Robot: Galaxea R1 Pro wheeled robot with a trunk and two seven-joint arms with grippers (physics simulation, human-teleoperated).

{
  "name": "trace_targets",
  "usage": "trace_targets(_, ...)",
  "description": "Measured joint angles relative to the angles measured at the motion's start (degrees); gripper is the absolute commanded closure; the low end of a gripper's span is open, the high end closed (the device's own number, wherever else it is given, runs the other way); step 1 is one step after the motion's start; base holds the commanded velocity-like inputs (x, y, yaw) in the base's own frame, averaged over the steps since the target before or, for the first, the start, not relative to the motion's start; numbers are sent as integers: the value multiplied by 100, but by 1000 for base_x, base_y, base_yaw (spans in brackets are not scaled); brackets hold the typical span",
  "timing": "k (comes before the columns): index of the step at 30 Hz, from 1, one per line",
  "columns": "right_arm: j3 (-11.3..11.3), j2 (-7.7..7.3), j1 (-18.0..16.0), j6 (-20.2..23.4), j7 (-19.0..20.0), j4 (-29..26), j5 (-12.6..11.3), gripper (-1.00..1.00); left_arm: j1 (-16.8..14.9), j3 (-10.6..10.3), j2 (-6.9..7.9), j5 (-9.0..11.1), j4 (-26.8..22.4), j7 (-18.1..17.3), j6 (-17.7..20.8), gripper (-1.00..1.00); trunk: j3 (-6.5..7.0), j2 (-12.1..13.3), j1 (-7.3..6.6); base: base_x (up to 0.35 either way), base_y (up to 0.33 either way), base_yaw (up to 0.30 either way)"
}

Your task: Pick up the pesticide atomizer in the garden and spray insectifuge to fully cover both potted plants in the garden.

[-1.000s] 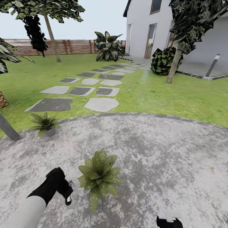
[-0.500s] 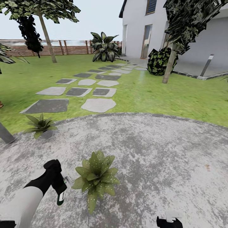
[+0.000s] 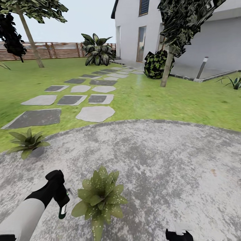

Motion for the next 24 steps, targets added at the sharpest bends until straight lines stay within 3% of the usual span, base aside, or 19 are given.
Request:
trace_targets(4,0,1,-1,-1,1,4,0,-100,375,8,145,1,-8,16,-9,100,0,0,0,6,3,-68)
trace_targets(6,-1,1,-1,-1,1,3,0,-100,447,8,268,5,-8,30,-18,100,0,0,0,1,0,-10)
trace_targets(9,0,1,-2,-1,-3,4,0,-100,490,39,582,59,2,39,-26,100,0,0,0,0,0,-1)
trace_targets(11,-1,1,-1,-1,-4,4,0,-100,500,40,662,85,49,41,-19,100,0,0,0,0,0,0)
trace_targets(14,-1,1,-1,-1,-3,4,0,-100,639,35,572,98,176,131,-9,100,0,0,1,0,0,0)
trace_targets(19,-1,1,-1,-1,-3,4,0,-100,827,43,147,104,213,366,-282,100,0,0,1,0,0,0)
trace_targets(21,-1,1,-1,-1,-2,4,0,-100,869,58,105,107,219,399,-335,100,0,0,0,-20,80,0)
trace_targets(24,-1,1,-1,2,-3,3,0,-100,893,111,162,104,213,426,-367,100,0,0,2,-104,249,0)
